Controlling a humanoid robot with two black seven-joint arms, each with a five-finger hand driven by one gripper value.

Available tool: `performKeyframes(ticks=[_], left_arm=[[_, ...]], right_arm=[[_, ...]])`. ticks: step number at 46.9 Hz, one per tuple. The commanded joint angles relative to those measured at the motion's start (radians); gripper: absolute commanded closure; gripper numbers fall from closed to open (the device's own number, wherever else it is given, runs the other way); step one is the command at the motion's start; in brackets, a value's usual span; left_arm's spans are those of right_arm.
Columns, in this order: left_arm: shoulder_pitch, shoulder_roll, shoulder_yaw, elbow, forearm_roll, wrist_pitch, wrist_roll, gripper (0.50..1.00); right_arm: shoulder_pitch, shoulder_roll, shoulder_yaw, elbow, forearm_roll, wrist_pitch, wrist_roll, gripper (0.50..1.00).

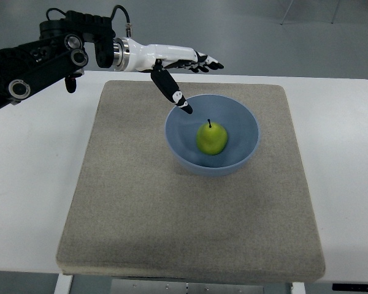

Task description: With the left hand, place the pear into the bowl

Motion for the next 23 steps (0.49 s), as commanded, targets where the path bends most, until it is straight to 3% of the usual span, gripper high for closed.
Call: performKeyframes(ticks=[1,14,23], left_arm=[[0.008,-0.002,-0.04,0.088,-0.173,0.005,0.0,0.506],[0.014,0.0,-0.062,0.297,-0.653,0.009,-0.002,0.506],[0.089,0.001,-0.063,0.37,-0.898,0.002,-0.002,0.506]], right_arm=[[0.0,0.0,0.0,0.0,0.0,0.0,0.0,0.574],[0.0,0.0,0.0,0.0,0.0,0.0,0.0,0.576],[0.0,0.0,0.0,0.0,0.0,0.0,0.0,0.576]])
